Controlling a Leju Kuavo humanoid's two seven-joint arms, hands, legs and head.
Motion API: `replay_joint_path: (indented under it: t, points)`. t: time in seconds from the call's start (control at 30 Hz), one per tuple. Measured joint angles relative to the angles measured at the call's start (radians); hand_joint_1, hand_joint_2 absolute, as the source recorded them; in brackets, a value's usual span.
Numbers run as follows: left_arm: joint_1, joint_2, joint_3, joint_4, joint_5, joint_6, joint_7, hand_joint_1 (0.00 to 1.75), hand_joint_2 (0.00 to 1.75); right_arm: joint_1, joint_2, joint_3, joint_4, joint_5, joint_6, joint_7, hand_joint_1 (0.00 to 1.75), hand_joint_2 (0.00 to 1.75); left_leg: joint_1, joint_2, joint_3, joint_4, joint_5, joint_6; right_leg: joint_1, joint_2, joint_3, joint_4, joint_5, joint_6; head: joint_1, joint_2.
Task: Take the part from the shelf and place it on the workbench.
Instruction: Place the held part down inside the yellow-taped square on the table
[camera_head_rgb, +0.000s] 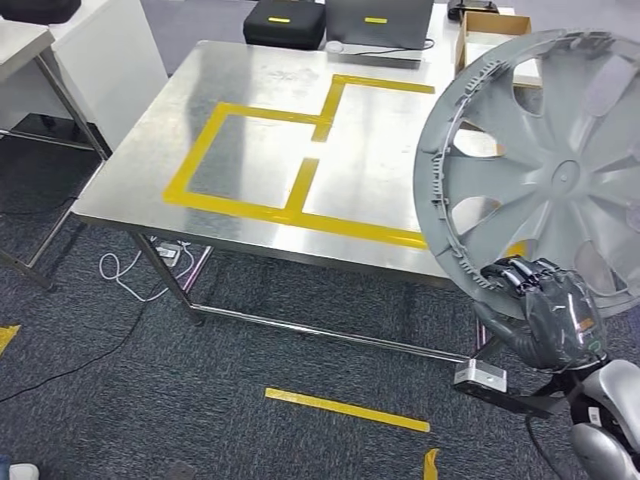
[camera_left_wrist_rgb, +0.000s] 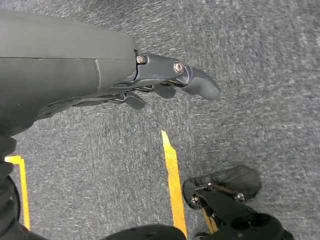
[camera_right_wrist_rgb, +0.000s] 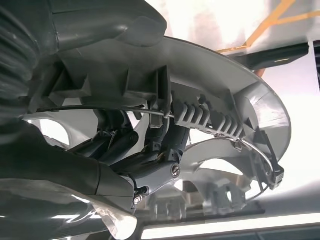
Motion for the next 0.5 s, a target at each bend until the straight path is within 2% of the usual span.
replay_joint_path:
  t: [0.07, 0.1, 0.13, 0.2, 0.23, 0.27, 0.3, 0.33, 0.37, 0.4, 0.43, 0.5]
  points:
    - [0.001, -0.001, 0.000, 0.000, 0.000, 0.000, 0.000, 0.00, 1.75, -0.001, -0.001, 0.001, 0.000, 0.000, 0.002, 0.000, 1.75, 1.75, 0.004, 0.000, 0.011, -0.011, 0.001, 0.010, -0.001, -0.001, -0.005, 0.012, -0.013, 0.010, 0.002, 0.000]
    - [0.000, -0.001, 0.000, 0.000, 0.000, -0.001, -0.001, 0.00, 1.75, -0.002, -0.001, 0.001, 0.001, -0.001, 0.002, 0.000, 1.75, 1.75, 0.007, 0.000, 0.017, -0.017, 0.001, 0.015, -0.001, -0.001, -0.020, 0.044, -0.030, 0.013, 0.005, 0.000]
    - [0.000, -0.002, 0.000, 0.000, -0.001, -0.001, -0.001, 0.00, 1.75, -0.003, -0.001, 0.001, 0.001, -0.001, 0.002, 0.000, 1.75, 1.75, 0.008, 0.000, 0.022, -0.020, -0.001, 0.019, -0.001, -0.001, -0.050, 0.097, -0.055, 0.015, 0.008, 0.000]
    - [-0.001, -0.002, 0.000, 0.000, -0.001, -0.001, -0.001, 0.00, 1.75, -0.005, -0.001, 0.002, 0.003, 0.000, 0.003, 0.000, 1.75, 1.75, 0.006, 0.000, 0.027, -0.020, -0.008, 0.025, -0.001, -0.001, -0.130, 0.234, -0.104, 0.018, 0.010, 0.000]
    - [0.000, -0.002, 0.000, 0.000, -0.001, -0.001, -0.001, 0.00, 1.75, -0.005, -0.001, 0.003, 0.004, 0.000, 0.003, 0.000, 1.75, 1.75, 0.005, 0.000, 0.031, -0.019, -0.012, 0.026, -0.001, -0.001, -0.161, 0.278, -0.108, 0.020, 0.010, 0.000]
    - [0.000, -0.002, 0.000, 0.000, -0.001, -0.001, -0.001, 0.00, 1.75, -0.004, -0.001, 0.004, 0.004, 0.000, 0.003, 0.000, 1.75, 1.75, 0.005, -0.001, 0.037, -0.019, -0.018, 0.026, 0.000, -0.001, -0.175, 0.285, -0.091, 0.020, 0.010, 0.000]
    - [0.001, -0.003, 0.000, 0.000, -0.001, -0.001, -0.001, 0.00, 1.75, -0.004, -0.001, 0.005, 0.005, 0.000, 0.003, 0.000, 1.75, 1.75, 0.004, -0.001, 0.045, -0.018, -0.024, 0.025, -0.001, -0.002, -0.167, 0.251, -0.054, 0.019, 0.010, 0.000]
    - [0.001, -0.004, 0.000, 0.000, -0.001, -0.001, -0.001, 0.00, 1.75, -0.004, -0.001, 0.005, 0.006, 0.000, 0.004, 0.000, 1.75, 1.75, 0.005, -0.002, 0.054, -0.017, -0.031, 0.023, -0.001, -0.002, -0.143, 0.185, -0.005, 0.018, 0.010, 0.000]
    - [0.001, -0.005, 0.000, 0.000, -0.001, -0.001, -0.001, 0.00, 1.75, -0.004, -0.001, 0.006, 0.006, 0.000, 0.004, 0.000, 1.75, 1.75, 0.004, -0.003, 0.061, -0.016, -0.039, 0.019, 0.000, -0.004, -0.114, 0.121, 0.029, 0.017, 0.011, 0.000]
    - [0.000, -0.005, 0.000, 0.000, -0.001, -0.001, -0.001, 0.00, 1.75, -0.006, -0.001, 0.006, 0.007, 0.000, 0.004, 0.000, 1.75, 1.75, 0.002, -0.004, 0.065, -0.013, -0.045, 0.014, 0.001, -0.004, -0.087, 0.065, 0.049, 0.014, 0.011, 0.000]
    - [0.000, -0.006, 0.000, 0.000, -0.001, -0.001, -0.001, 0.00, 1.75, -0.008, -0.001, 0.006, 0.007, 0.000, 0.004, 0.000, 1.75, 1.75, 0.001, -0.004, 0.066, -0.010, -0.050, 0.010, 0.002, -0.003, -0.069, 0.033, 0.053, 0.009, 0.011, 0.000]
    - [-0.001, -0.006, 0.000, 0.001, -0.001, -0.001, -0.001, 0.00, 1.75, -0.009, -0.001, 0.006, 0.008, 0.000, 0.004, 0.000, 1.75, 1.75, -0.001, -0.004, 0.066, -0.007, -0.054, 0.003, 0.005, 0.000, -0.057, 0.020, 0.040, -0.002, 0.009, 0.000]
